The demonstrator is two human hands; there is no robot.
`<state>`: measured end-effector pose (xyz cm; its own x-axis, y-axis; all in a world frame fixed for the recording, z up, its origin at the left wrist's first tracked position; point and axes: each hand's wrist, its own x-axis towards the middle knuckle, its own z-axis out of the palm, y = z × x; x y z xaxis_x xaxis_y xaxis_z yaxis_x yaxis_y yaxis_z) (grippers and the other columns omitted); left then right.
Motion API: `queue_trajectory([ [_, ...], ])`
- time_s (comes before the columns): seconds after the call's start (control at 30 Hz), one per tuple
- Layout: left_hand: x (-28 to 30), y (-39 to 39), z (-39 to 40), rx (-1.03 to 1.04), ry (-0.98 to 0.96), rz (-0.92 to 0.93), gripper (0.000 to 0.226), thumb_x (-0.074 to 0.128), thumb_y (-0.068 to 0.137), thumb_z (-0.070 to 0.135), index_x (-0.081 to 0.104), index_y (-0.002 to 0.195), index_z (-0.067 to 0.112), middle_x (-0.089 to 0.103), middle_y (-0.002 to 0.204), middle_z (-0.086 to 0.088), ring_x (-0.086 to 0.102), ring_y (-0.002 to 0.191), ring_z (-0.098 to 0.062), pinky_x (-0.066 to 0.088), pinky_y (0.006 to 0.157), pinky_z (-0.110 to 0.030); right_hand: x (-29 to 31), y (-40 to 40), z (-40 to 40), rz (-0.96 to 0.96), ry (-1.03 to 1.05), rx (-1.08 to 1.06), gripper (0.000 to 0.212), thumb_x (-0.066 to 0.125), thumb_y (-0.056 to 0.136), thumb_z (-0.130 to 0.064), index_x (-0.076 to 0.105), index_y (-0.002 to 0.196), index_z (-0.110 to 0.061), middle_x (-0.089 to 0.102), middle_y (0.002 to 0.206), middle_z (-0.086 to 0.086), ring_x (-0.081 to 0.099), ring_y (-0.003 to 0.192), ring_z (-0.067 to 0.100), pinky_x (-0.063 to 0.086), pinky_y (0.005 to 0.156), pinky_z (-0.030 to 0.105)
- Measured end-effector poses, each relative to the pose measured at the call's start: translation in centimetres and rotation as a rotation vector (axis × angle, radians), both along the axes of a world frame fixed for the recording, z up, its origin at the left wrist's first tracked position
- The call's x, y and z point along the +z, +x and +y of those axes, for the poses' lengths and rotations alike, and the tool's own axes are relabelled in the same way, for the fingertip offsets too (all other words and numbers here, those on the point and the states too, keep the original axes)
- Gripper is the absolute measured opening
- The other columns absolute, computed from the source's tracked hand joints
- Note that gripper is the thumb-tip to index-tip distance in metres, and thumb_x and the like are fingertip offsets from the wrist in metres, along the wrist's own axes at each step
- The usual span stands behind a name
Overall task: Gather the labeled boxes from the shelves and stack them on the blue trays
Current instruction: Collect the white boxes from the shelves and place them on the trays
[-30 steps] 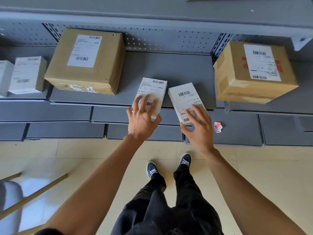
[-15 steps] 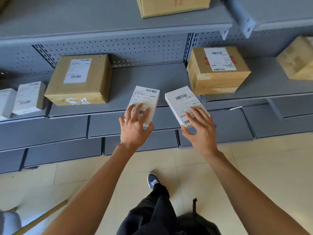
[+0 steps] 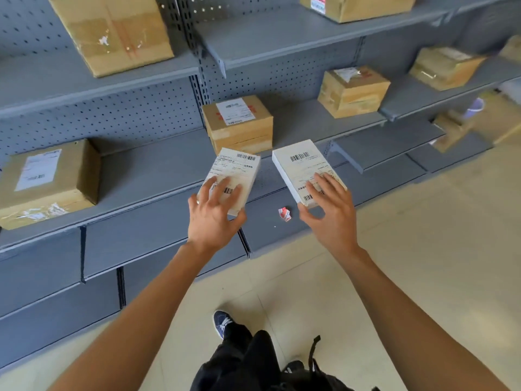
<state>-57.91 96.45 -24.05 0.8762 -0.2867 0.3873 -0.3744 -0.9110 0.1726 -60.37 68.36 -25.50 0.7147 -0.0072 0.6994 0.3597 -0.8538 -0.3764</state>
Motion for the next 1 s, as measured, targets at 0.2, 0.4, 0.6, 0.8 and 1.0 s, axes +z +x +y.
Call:
queue_trajectory([
  [0.2, 1.4, -0.9, -8.9, -0.182, -0.012, -0.025, 0.052, 0.05, 0.086, 0.05, 0.065, 0.129, 0.025, 0.054, 0.141, -0.005, 0.045, 0.133, -0.037, 0.045, 0.089, -0.056, 0.7, -4.6, -8.9, -0.034, -0.042, -0.158, 0.045, 0.07, 0.09, -0.038, 0.07, 0.122, -0.008, 0.06, 0.14, 0.008, 0.051, 0.133, 0.028, 0.046, 0.101, 0.05],
  [0.4, 2.8, 0.4, -16.6, -0.347, -0.012, -0.019, 0.051, 0.056, 0.086, 0.049, 0.064, 0.131, 0.026, 0.053, 0.143, -0.004, 0.043, 0.135, -0.034, 0.047, 0.092, -0.059, 1.9, -6.3, -16.5, -0.067, -0.124, -0.306, 0.043, 0.074, 0.087, -0.034, 0.069, 0.121, -0.008, 0.06, 0.139, 0.01, 0.052, 0.133, 0.031, 0.047, 0.096, 0.052],
  [0.6, 4.0, 4.0, -24.4, -0.468, -0.065, -0.001, 0.053, 0.05, 0.086, 0.052, 0.064, 0.131, 0.028, 0.054, 0.143, -0.002, 0.043, 0.136, -0.031, 0.045, 0.097, -0.06, 3.0, -5.8, -22.8, -0.07, -0.1, -0.45, 0.045, 0.073, 0.089, -0.035, 0.068, 0.123, -0.007, 0.059, 0.14, 0.011, 0.051, 0.134, 0.031, 0.047, 0.098, 0.053],
  [0.8, 6.1, 10.0, -32.8, -0.596, -0.093, -0.011, 0.055, 0.048, 0.085, 0.052, 0.065, 0.131, 0.027, 0.055, 0.144, -0.003, 0.041, 0.138, -0.03, 0.042, 0.1, -0.059, 7.0, -1.7, -29.1, -0.155, -0.117, -0.508, 0.044, 0.075, 0.088, -0.031, 0.068, 0.124, -0.006, 0.058, 0.141, 0.01, 0.05, 0.135, 0.031, 0.045, 0.103, 0.051],
  [1.0, 7.9, 16.5, -41.3, -0.688, -0.08, 0.023, 0.058, 0.046, 0.088, 0.055, 0.061, 0.137, 0.028, 0.049, 0.15, -0.001, 0.036, 0.143, -0.028, 0.04, 0.103, -0.059, 9.5, 2.4, -35.8, -0.181, -0.151, -0.618, 0.043, 0.075, 0.088, -0.031, 0.068, 0.124, -0.008, 0.059, 0.141, 0.009, 0.05, 0.135, 0.03, 0.045, 0.101, 0.054],
])
